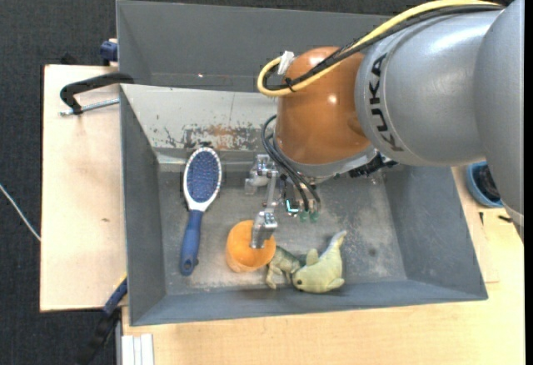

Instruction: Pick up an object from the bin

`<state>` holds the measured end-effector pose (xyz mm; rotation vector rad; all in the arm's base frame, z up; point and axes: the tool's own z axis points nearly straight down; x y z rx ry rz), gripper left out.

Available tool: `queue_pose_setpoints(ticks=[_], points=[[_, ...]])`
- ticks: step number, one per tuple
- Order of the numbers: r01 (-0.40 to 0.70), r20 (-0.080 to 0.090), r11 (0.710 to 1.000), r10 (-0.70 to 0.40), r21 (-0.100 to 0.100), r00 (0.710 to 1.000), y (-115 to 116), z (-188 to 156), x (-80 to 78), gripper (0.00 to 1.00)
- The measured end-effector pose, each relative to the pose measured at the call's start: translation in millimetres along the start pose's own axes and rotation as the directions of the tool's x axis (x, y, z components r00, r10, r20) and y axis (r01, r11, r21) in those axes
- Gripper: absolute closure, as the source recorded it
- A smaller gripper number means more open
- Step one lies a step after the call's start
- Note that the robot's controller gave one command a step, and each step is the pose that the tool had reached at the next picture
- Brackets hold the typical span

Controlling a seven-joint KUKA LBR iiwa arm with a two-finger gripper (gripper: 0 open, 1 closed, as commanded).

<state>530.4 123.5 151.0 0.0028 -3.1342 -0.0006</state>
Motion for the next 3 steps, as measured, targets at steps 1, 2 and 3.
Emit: queue_pose_setpoints(ticks=[1, 2, 3], points=[[-0.073, 0.015, 0.997, 0.073, -0.007, 0.997, -21.9, 78.6, 24.0, 0.00], [-0.067, 0.001, 0.998, 0.067, -0.004, 0.998, -21.1, 76.6, 26.5, 1.00], [0.182, 0.020, 0.983, -0.182, 0.001, 0.983, -12.0, -64.0, 19.3, 1.00]])
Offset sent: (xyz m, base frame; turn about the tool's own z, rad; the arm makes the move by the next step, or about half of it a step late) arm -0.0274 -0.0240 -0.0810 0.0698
